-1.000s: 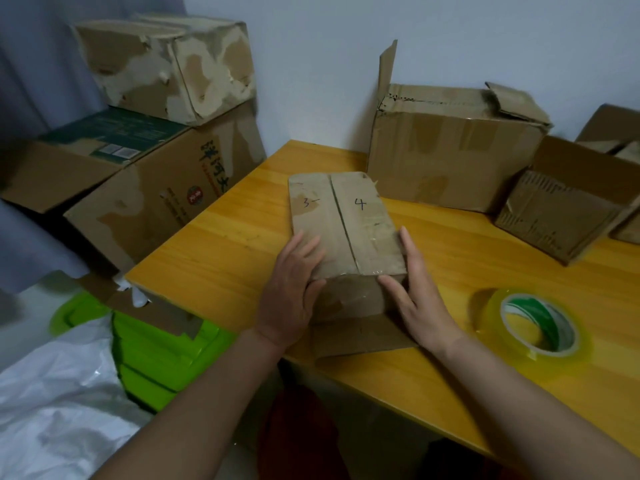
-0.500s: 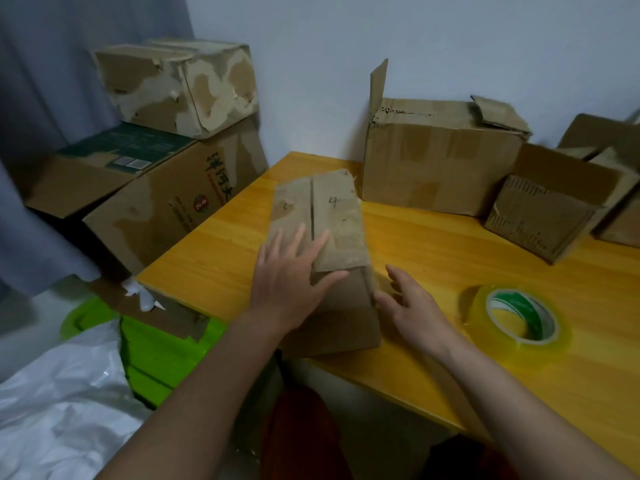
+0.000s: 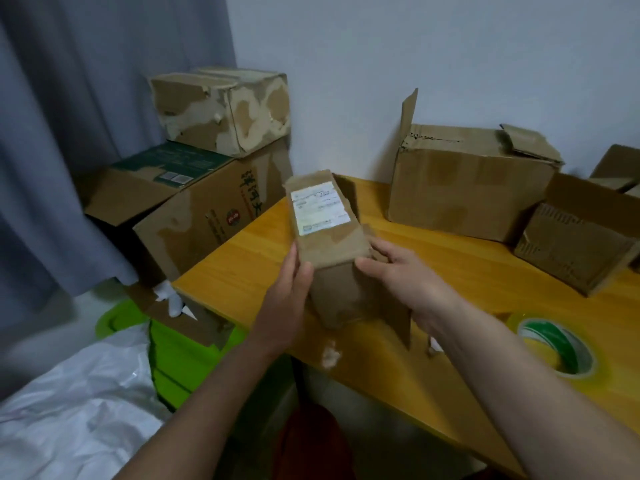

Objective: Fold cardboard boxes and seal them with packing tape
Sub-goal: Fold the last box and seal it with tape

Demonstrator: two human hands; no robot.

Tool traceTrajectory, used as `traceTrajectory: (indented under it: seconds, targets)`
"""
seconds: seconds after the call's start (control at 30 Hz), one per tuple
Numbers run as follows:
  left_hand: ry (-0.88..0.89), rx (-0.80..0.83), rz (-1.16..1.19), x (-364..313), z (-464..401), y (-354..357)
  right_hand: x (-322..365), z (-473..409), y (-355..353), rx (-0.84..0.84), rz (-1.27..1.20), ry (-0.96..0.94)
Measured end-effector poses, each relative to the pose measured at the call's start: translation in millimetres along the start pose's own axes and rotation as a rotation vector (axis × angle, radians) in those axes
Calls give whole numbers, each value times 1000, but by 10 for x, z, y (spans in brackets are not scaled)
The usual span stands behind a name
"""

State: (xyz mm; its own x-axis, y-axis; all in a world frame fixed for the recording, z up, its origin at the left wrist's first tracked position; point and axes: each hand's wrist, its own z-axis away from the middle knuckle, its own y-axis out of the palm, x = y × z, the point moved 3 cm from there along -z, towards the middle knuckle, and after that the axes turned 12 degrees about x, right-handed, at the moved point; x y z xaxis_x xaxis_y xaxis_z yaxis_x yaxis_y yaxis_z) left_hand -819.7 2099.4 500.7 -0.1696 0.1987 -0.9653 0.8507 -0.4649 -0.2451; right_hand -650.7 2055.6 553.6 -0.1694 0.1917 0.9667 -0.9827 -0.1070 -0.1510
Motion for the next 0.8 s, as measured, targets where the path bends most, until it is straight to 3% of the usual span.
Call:
traceTrajectory:
  seconds: [0.07,0.2,0.27,0.37,0.47,0.6,0.7,0.8]
  targets:
    - [-75,-17,96,-23,71,58,163,-17,-86,-10,329,-108]
    - [-168,-217,-341,-37,158,-40,149,-84,-165,33,885,-94]
    - [-143,-354,-469,2,196,-129,64,-97,-136,173,1055,-25]
    - [15,-472,-538,40,223,-203,-3,-113,-68,324,933,84]
    - [124,-421,-662,65,228,-192,-5,-194,14,165,874,58]
    - [194,-425,-723,-23,250,-248,31,-152,176,26,792,-145]
    - [149,-599,-706,-202,232,-476,87,-27,267,5,875,-389]
    - [12,-645,-469,-247,178,-754,45,102,348,-47,1042,-581]
